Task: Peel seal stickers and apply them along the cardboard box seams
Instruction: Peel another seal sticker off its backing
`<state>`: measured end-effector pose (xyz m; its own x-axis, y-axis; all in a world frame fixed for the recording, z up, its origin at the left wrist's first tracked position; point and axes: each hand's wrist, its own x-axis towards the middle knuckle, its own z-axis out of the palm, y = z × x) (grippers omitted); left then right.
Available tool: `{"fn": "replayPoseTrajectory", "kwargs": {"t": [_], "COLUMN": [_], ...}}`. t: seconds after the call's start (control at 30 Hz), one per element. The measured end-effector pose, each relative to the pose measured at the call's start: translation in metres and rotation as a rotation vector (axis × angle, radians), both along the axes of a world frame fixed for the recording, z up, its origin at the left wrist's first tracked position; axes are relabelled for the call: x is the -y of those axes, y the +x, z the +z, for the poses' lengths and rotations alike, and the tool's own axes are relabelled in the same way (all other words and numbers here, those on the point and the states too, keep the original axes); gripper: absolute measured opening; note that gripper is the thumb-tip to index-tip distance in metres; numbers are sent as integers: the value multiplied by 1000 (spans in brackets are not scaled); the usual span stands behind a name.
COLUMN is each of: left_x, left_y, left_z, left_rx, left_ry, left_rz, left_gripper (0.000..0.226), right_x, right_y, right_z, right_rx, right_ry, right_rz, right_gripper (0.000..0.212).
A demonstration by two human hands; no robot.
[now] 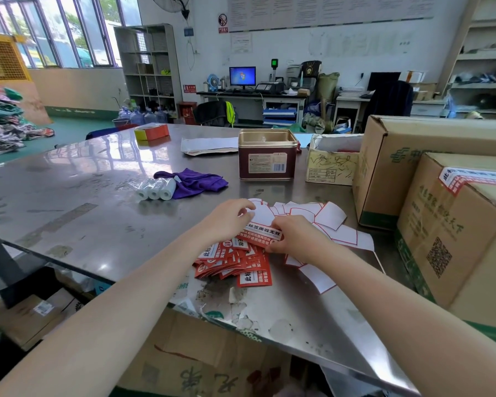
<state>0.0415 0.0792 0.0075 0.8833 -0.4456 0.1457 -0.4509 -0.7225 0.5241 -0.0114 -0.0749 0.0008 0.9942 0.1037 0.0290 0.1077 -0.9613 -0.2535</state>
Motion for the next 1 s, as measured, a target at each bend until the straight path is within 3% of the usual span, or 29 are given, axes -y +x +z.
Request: {"fn": "replayPoseTrajectory", "kwargs": {"t": [0.2, 0.33, 0.4, 0.47, 0.53, 0.7, 0.87, 1.0], "left_x": [-2, -3, -3, -2, -2, 5, 14, 16], "left_y": [-1, 0, 0, -5, -13, -28, -34, -35], "left_z": [1, 1, 1, 4, 8, 9, -5, -6], "left_rx": [-58, -126, -226, -469, -639, -708, -679, -703], "left_ry": [38, -20, -177, -523, -785, -996, -889, -846], "left_rz": [45, 127, 213, 262, 176, 8, -135, -151], "left_gripper": [36, 34, 31, 40, 48, 44, 8, 7], "right_x": [4, 9, 12, 14, 17, 23, 22, 25], "right_y": [-8, -16, -20, -23, -24, -29, -38, -39], "right_z": [4, 3, 2, 1, -2, -5, -4, -3], "right_rx": [-14, 24, 49, 64, 61, 22, -26, -43], "right_ry": [100, 223, 304, 405, 563, 844, 896, 883], "right_rz": [-4, 2, -6, -33, -76, -135, -81, -100], "right_gripper": [50, 41, 39, 36, 30, 15, 18, 25]}}
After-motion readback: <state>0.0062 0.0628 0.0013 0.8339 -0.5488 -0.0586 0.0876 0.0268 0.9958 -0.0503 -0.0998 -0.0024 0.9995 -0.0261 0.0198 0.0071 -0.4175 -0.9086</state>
